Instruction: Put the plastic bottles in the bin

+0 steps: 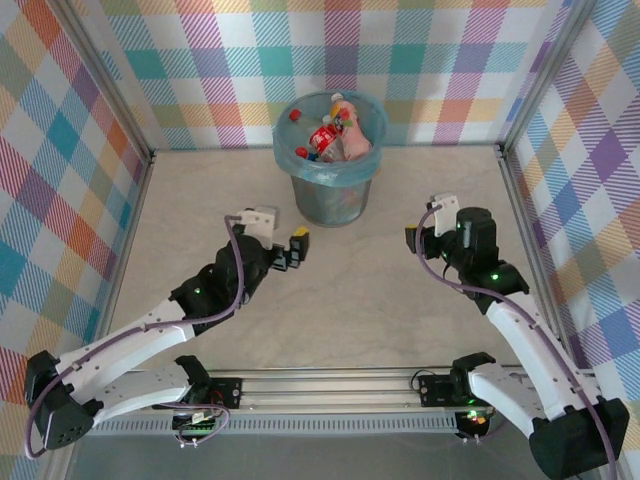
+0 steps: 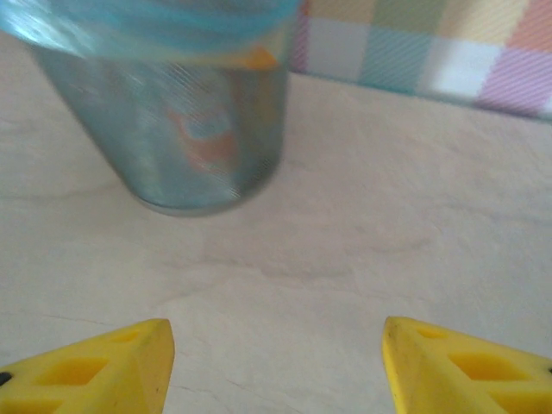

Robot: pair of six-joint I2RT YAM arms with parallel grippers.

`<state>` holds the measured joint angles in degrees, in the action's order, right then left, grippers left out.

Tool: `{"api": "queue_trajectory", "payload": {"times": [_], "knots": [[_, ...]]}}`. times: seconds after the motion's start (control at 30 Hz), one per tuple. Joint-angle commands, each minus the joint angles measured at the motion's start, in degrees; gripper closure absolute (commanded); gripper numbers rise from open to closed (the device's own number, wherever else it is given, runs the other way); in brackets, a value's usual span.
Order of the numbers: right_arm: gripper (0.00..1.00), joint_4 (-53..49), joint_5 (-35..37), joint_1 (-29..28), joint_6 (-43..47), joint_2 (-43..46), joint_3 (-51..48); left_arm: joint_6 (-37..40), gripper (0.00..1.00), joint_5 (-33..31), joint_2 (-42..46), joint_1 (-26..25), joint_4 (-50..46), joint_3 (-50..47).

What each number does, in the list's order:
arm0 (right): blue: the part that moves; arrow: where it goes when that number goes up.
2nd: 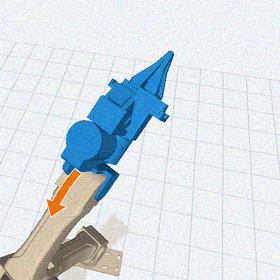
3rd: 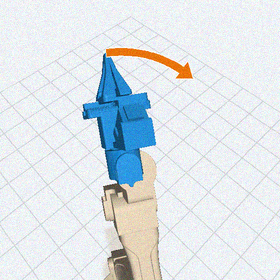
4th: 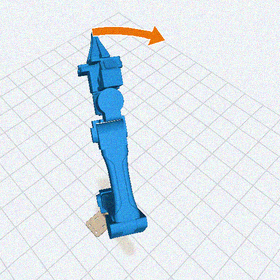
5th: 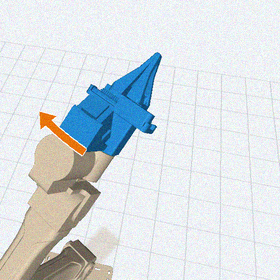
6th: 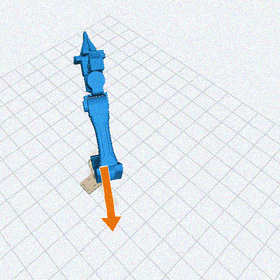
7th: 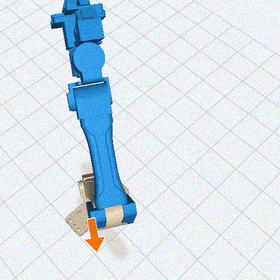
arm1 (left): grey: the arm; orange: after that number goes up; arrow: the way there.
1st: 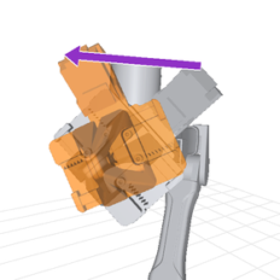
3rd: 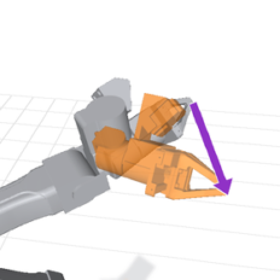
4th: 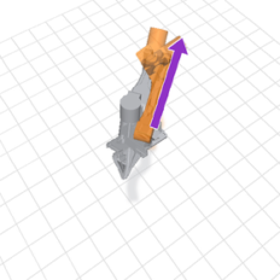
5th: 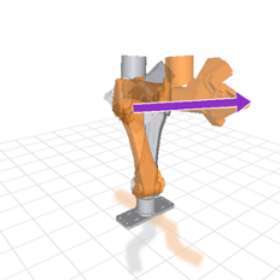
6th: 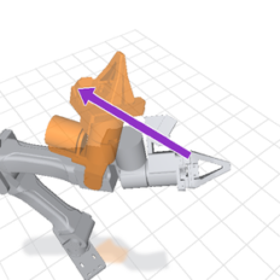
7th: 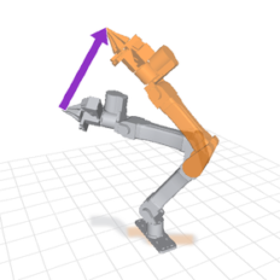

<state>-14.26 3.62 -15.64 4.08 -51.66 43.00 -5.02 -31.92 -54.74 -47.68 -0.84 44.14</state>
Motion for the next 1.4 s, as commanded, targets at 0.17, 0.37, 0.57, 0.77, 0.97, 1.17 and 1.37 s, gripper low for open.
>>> {"api": "queue_trajectory", "payload": {"times": [0.17, 0.37, 0.57, 0.77, 0.97, 1.17, 1.37], "knots": [[0.34, 29.83, 10.93, 4.44, -1.43, -8.97, -15.07, -1.38, 0.01, -11.88, 7.11, 19.79, 6.57, -13.55], [0.32, 46.89, 6.4, 7.5, -0.23, -19.37, -21.02, 2.75, 0.01, -4.21, 7.24, 31.64, 16.39, -24.39], [0.32, 54.08, -6.86, 8.21, 5.75, -29.63, -18.57, 2.91, 0.0, 9.7, -3.67, 40.26, 32.61, -31.41], [0.3, 68.17, -18.4, 16.96, -1.42, -32.98, -24.79, 6.62, 0.0, 18.79, -13.3, 42.84, 43.01, -30.51], [0.18, 73.72, -16.5, 21.48, -8.26, -36.55, -25.32, 8.93, 0.0, 25.64, -18.39, 43.9, 46.33, -28.65], [0.18, 67.98, -18.12, 20.38, -6.14, -36.42, -22.45, 8.88, 0.0, 31.09, -21.69, 43.87, 50.17, -28.37], [0.16, 67.96, -18.46, 20.47, -6.01, -36.47, -22.39, 10.64, 0.0, 31.17, -32.88, 42.21, 54.99, -25.53]]}}
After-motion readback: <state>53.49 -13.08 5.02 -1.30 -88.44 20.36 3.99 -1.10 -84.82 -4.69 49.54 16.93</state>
